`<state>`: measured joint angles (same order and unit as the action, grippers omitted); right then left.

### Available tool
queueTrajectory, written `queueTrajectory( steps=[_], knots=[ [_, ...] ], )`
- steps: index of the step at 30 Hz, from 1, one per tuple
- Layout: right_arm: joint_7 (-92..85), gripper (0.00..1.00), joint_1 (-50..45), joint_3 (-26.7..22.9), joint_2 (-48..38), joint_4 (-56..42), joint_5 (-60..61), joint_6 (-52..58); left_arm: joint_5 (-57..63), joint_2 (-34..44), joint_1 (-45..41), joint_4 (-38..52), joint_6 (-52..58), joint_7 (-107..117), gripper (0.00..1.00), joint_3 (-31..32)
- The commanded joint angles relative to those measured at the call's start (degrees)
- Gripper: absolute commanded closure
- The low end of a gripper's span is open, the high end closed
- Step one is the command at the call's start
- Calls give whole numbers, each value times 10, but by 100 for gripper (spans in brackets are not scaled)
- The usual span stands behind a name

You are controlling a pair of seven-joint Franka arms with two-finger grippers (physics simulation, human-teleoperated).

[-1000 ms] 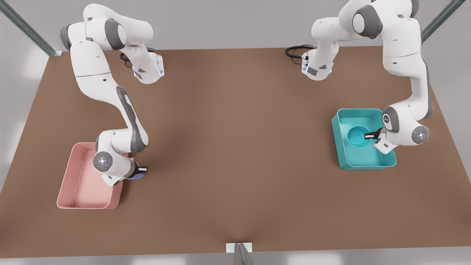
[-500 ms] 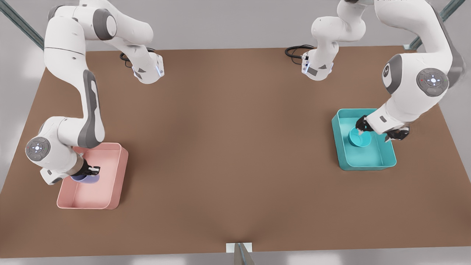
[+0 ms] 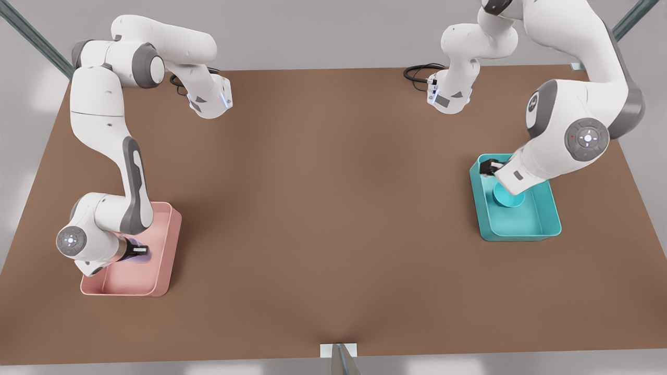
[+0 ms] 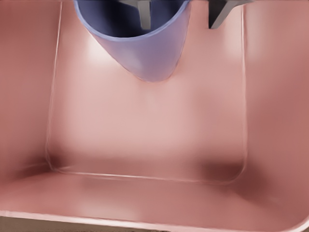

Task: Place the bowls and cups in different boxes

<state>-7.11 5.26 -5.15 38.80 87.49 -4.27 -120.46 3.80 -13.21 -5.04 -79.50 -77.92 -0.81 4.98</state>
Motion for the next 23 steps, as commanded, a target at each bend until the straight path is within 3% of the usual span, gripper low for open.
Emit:
queueTrajectory(
  steps=[1, 5, 10, 14, 17, 19, 23],
  knots=[
    [-72, 0, 0, 0, -1, 0, 23, -5, 2, 1, 0, 1, 33, 107, 0, 0],
    [-77, 0, -4, 5, -28, -4, 22, 6, 2, 0, 0, 0, 33, 107, 0, 1],
    [-70, 0, -12, 31, -140, -5, 24, 149, 2, 0, 1, 0, 38, 107, 0, 1],
    [67, 0, -25, 30, -218, 1, 69, 274, 2, 0, 1, 0, 38, 107, 0, 1],
    [51, 0, -23, 30, -306, 55, 63, 291, 2, 0, 1, 0, 42, 107, 0, 2],
    [40, 0, -22, 27, -311, -1, 60, 368, 3, 13, 1, 1, 51, 108, 0, 3],
    [45, 0, -24, 27, -310, -14, 60, 380, 3, 16, 1, 1, 74, 111, 0, 3]
  ],
)
